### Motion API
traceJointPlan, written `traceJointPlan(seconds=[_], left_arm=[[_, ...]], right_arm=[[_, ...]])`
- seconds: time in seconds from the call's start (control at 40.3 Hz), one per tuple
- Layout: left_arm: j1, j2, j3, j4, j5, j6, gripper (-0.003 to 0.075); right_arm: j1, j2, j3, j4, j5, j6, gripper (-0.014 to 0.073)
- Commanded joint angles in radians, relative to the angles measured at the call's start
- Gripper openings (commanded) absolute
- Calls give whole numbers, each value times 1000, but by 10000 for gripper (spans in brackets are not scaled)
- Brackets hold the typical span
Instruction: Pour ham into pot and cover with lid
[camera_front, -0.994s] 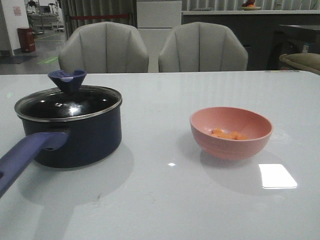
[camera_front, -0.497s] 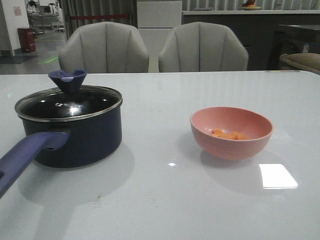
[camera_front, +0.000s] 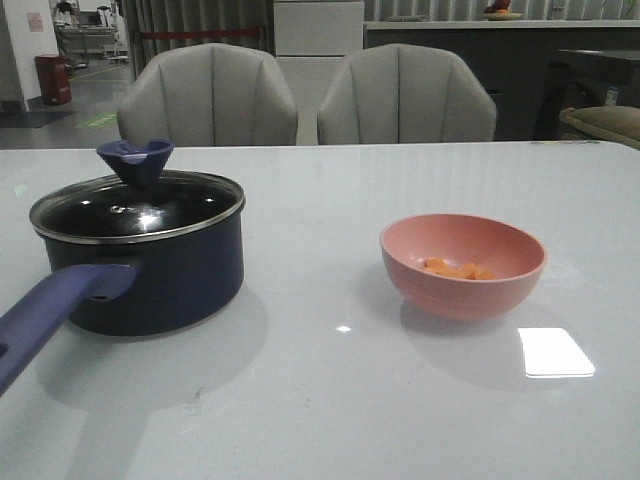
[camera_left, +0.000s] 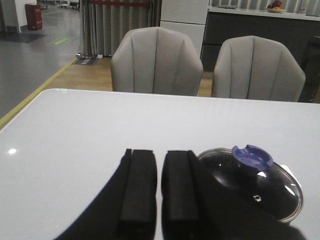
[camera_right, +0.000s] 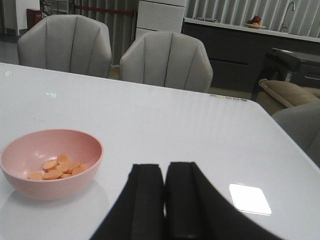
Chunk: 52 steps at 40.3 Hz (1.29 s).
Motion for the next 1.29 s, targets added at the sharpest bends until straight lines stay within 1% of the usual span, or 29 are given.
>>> traceJointPlan(seconds=[0.0, 0.124, 0.174, 0.224, 0.323, 0.497, 0.671, 0.795, 0.994, 1.118, 1.267], left_arm=[[1, 36, -35, -9, -65, -6, 319], [1, 71, -35, -9, -65, -6, 571], [1, 90, -35, -9, -65, -6, 629], [-4, 113, -38, -9, -62, -6, 651], [-32, 175, -86, -9, -8, -6, 646], [-92, 340, -243, -7, 122, -6, 646], [-114, 581, -412, -36, 206, -6, 646], [-136, 752, -548, -39, 304, -6, 646], [-213, 985, -749, -39, 398, -6, 646], [-256, 1113, -862, -37, 444, -46, 646], [-311, 1250, -986, 26, 514, -139, 646]], right_arm=[[-5, -20, -5, -15, -79, -1, 160], [-5, -20, -5, -15, -79, -1, 160], [-5, -20, -5, -15, -79, -1, 160], [-5, -20, -5, -15, -79, -1, 160], [-5, -20, -5, -15, -79, -1, 160], [-5, -20, -5, -15, -79, -1, 160], [-5, -20, -5, -15, -79, -1, 160], [-5, -20, -5, -15, -79, -1, 160], [-5, -20, -5, -15, -79, -1, 160], [-5, -20, -5, -15, -79, -1, 160], [-5, -21, -5, -15, -78, -1, 160]])
